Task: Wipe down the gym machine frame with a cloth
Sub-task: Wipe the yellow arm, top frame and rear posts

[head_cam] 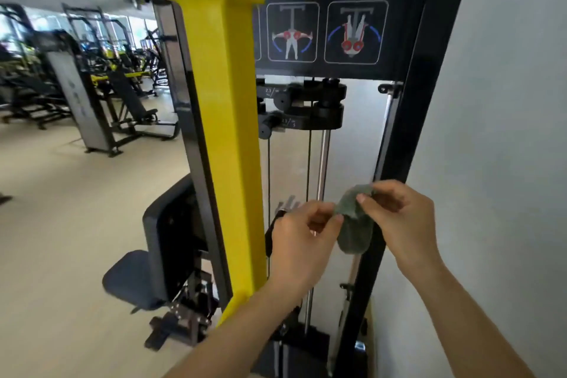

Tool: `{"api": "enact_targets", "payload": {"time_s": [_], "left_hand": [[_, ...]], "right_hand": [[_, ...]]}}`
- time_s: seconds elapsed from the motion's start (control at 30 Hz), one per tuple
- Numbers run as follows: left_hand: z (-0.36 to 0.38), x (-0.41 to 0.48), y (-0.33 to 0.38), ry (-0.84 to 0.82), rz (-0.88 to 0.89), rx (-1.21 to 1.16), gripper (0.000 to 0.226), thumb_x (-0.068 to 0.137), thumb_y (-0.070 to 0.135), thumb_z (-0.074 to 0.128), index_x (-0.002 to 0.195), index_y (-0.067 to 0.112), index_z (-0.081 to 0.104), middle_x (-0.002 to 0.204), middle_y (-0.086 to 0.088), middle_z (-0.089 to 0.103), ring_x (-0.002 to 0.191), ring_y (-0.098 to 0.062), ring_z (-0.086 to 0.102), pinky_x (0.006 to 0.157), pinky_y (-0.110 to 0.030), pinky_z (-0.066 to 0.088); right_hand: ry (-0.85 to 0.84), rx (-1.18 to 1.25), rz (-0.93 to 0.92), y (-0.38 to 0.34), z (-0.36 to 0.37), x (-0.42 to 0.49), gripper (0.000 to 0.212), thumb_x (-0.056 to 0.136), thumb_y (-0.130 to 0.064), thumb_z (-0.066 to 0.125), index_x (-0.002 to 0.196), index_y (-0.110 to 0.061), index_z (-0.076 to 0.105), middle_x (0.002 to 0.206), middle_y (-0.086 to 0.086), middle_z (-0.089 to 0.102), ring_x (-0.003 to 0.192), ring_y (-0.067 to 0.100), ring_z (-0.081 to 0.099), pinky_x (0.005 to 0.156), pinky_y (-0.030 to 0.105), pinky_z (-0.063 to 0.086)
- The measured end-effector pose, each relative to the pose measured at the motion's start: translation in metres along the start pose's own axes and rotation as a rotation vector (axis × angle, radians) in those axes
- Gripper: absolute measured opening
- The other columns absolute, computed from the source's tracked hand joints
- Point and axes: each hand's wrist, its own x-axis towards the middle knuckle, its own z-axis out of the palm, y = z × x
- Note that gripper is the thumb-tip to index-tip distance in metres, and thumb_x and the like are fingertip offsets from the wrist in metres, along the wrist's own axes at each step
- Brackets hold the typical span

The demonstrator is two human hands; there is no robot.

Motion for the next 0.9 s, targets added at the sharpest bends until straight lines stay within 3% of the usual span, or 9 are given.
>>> {"api": "enact_targets", "payload": {"time_s": [0.1,0.33,0.5,0.63,0.73,0.9], "left_hand": [[-0.024,-0.054,-0.028,0.057,-0.098,0.056,0.012,0.091,0.014,0.074,0.094,0.025,0.077,0.085,0.019,0.074,0.08,-0.003,0.071,0.067,-0.011,0.052],[-0.077,-0.123,-0.08,0.216,-0.227,0.198,0.025,0.09,0.012,0.075,0.095,0.037,0.072,0.085,0.022,0.071,0.079,-0.003,0.069,0.063,-0.012,0.053],[-0.111,-0.107,-0.109,0.248,-0.275,0.23,0.019,0.093,0.017,0.071,0.098,0.035,0.069,0.081,0.019,0.068,0.073,-0.005,0.066,0.061,-0.018,0.055],[-0.129,-0.075,-0.108,0.207,-0.187,0.128,0.018,0.094,0.012,0.071,0.099,0.029,0.069,0.088,0.02,0.07,0.084,0.003,0.068,0.069,-0.013,0.055],[-0.137,-0.054,-0.098,0.164,-0.099,0.046,0.024,0.094,0.009,0.069,0.096,0.033,0.067,0.086,0.024,0.07,0.084,0.003,0.068,0.071,-0.007,0.05],[-0.149,-0.018,-0.081,0.136,0.014,-0.046,0.008,0.093,0.009,0.07,0.099,0.015,0.071,0.09,0.013,0.071,0.084,0.001,0.067,0.074,-0.009,0.05]], "right_hand": [[-0.103,0.092,0.121,0.023,0.028,-0.053,0.018,0.083,-0.007,0.078,0.095,-0.02,0.075,0.09,-0.01,0.075,0.088,0.008,0.072,0.079,0.018,0.057],[-0.174,0.193,0.218,0.04,0.099,-0.13,0.024,0.082,0.0,0.077,0.101,-0.015,0.074,0.098,-0.009,0.075,0.096,0.01,0.072,0.082,0.024,0.059],[-0.018,0.126,0.258,0.03,0.15,-0.146,0.029,0.082,-0.002,0.079,0.093,-0.028,0.071,0.091,-0.011,0.073,0.089,0.001,0.069,0.077,0.016,0.057],[0.089,0.136,0.228,0.016,0.167,-0.137,0.02,0.08,0.001,0.079,0.094,-0.012,0.073,0.094,-0.003,0.074,0.091,0.008,0.07,0.081,0.023,0.059],[0.17,0.189,0.208,-0.001,0.17,-0.126,0.018,0.082,0.001,0.077,0.093,-0.013,0.073,0.096,-0.003,0.074,0.095,0.011,0.071,0.078,0.022,0.059],[0.261,0.195,0.129,-0.034,0.171,-0.097,0.017,0.081,0.005,0.077,0.092,-0.007,0.073,0.095,-0.002,0.075,0.095,0.015,0.072,0.08,0.028,0.06]]}}
